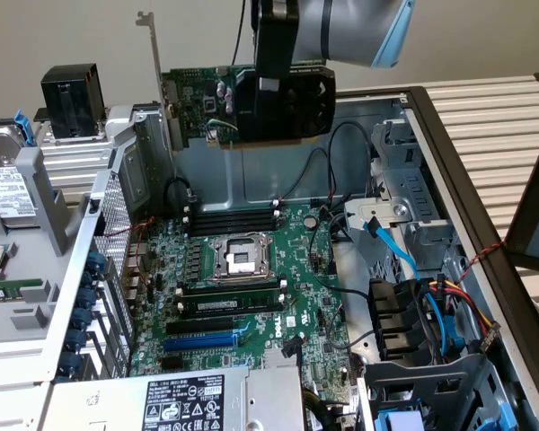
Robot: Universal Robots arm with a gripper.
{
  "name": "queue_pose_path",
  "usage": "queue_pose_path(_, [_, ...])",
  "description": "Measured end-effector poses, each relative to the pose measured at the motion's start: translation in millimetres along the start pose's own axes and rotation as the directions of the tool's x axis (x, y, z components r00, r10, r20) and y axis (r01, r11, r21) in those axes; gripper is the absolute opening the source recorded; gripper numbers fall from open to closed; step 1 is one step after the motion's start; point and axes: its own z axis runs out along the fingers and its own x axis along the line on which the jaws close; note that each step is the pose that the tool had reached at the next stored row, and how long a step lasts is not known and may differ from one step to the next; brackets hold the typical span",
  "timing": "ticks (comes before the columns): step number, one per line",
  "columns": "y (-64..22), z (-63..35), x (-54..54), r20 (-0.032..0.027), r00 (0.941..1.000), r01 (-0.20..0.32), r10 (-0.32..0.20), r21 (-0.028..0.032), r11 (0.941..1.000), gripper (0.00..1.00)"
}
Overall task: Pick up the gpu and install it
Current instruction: 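Insert the gpu into the slot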
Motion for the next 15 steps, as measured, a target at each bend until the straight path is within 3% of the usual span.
queue_pose_path(5, [1.5,5.8,0.1,-0.0036,0.9994,0.035,-0.035,-0.0011,0.9994,0.27])
queue_pose_path(9, [8.3,12.4,0.5,-0.0065,0.9989,0.046,-0.046,-0.0016,0.9989,0.27])
queue_pose_path(12, [14.0,15.5,0.7,-0.0167,0.9989,0.045,-0.045,-0.0017,0.999,0.27])
queue_pose_path(15, [16.4,17.6,0.9,-0.0329,0.9985,0.045,-0.045,-0.0018,0.999,0.27])
